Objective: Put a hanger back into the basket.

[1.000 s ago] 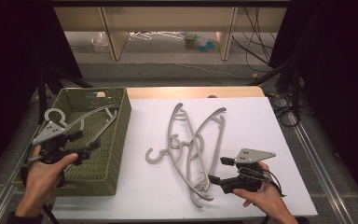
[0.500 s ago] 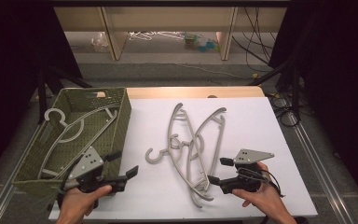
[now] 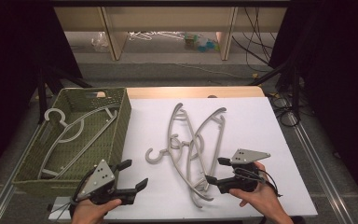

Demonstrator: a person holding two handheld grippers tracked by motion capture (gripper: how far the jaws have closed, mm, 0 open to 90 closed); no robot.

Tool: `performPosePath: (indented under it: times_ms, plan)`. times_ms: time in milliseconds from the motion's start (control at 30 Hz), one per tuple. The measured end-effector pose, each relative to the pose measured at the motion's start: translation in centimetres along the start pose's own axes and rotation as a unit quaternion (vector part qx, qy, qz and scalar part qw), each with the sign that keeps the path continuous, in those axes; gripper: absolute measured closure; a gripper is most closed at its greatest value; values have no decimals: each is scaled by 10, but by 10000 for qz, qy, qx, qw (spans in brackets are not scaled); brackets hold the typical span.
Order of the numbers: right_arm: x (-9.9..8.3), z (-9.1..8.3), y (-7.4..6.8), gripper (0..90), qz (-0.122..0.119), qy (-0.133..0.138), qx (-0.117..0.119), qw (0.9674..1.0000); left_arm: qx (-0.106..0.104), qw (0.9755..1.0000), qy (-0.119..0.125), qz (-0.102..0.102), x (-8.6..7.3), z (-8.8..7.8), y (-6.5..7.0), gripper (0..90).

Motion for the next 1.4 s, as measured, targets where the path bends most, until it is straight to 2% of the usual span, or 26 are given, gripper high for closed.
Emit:
performPosePath:
  times_ms: [33,67,133,167,367,433,467,500,533,567,600,667,700,733,800,833,867,900,967,1100,1133,1267,1300,1333,1367,1400]
  plan:
    - [1,2,-1,212,-28,-21,-12,10000,-45,10000,-22,-21,-2,1,1,191]
    - [3,4,-4,212,-57,-41,-26,10000,-72,9999,-38,-130,-3,2,2,191]
    - [6,13,-8,213,-158,-72,-78,9998,-80,9999,-33,-94,-4,3,3,191]
    - [8,18,-11,213,-212,-132,-92,9996,-77,9999,-84,-13,-5,3,3,191]
    - [18,56,-30,248,-433,-735,-49,9963,-65,9998,-63,-163,-9,3,3,191]
    - [20,63,-32,255,-514,-761,-76,9957,-40,9999,-98,-128,-9,2,2,191]
    - [23,74,-38,269,-501,-909,-90,9946,-47,9999,-86,-70,-9,1,1,191]
    - [23,74,-38,269,-501,-909,-90,9946,-40,9999,-73,-151,-9,1,1,191]
    - [26,83,-39,284,-543,-1134,-99,9920,-27,9998,-51,-194,-9,1,1,191]
    - [26,83,-39,284,-543,-1134,-99,9920,-27,9998,-51,-194,-9,1,1,191]
    - [26,93,-39,294,-483,-1265,-181,9906,-36,9997,-64,-214,-10,1,1,191]
    - [27,96,-38,313,-467,-1357,-171,9895,-33,9997,-57,-234,-10,1,1,191]
    - [29,101,-37,341,-502,-1423,-173,9884,-73,9998,-47,-161,-9,2,0,192]
    - [31,110,-36,355,-539,-1503,-227,9869,-96,9997,-104,-183,-10,2,1,192]
    - [33,118,-36,392,-594,-1727,-197,9830,-111,9997,-93,-205,-10,2,2,193]
    - [33,121,-37,402,-508,-1824,-236,9816,-116,9997,-81,-213,-10,3,2,193]
    - [33,121,-37,402,-508,-1824,-236,9816,-116,9997,-81,-213,-10,3,2,193]
    - [33,127,-35,442,-517,-1971,-265,9787,-133,9998,-86,-132,-10,2,2,193]
    - [34,131,-33,477,-490,-2015,-261,9779,-162,9996,-42,-221,-10,2,2,193]
    - [35,136,-30,508,-388,-2145,-298,9755,-163,9996,-83,-200,-11,3,2,194]
    - [36,138,-29,518,-407,-2131,-246,9759,-163,9996,-111,-184,-11,2,2,194]
    - [38,144,-30,545,-372,-2235,-275,9736,-179,9996,-94,-213,-10,3,2,195]
    - [38,145,-30,553,-375,-2265,-272,9729,-242,9994,-98,-210,-11,4,3,196]
    - [39,147,-30,556,-381,-2281,-247,9726,-292,9995,-89,-69,-11,4,1,197]
    - [39,147,-30,556,-381,-2281,-247,9726,-292,9995,-89,-69,-11,4,1,197]
    - [39,149,-28,577,-332,-2284,-272,9726,-275,9994,-123,-166,-10,4,3,198]
Point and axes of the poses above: each handheld gripper's, and its own axes: z roughly forward along the jaws, x roughly out of its top, y roughly to its right, the point moved 1 cm from there along z, roughly forward along the jaws, and after that the axes turned 6 degrees about z, right-handed, at the moved point
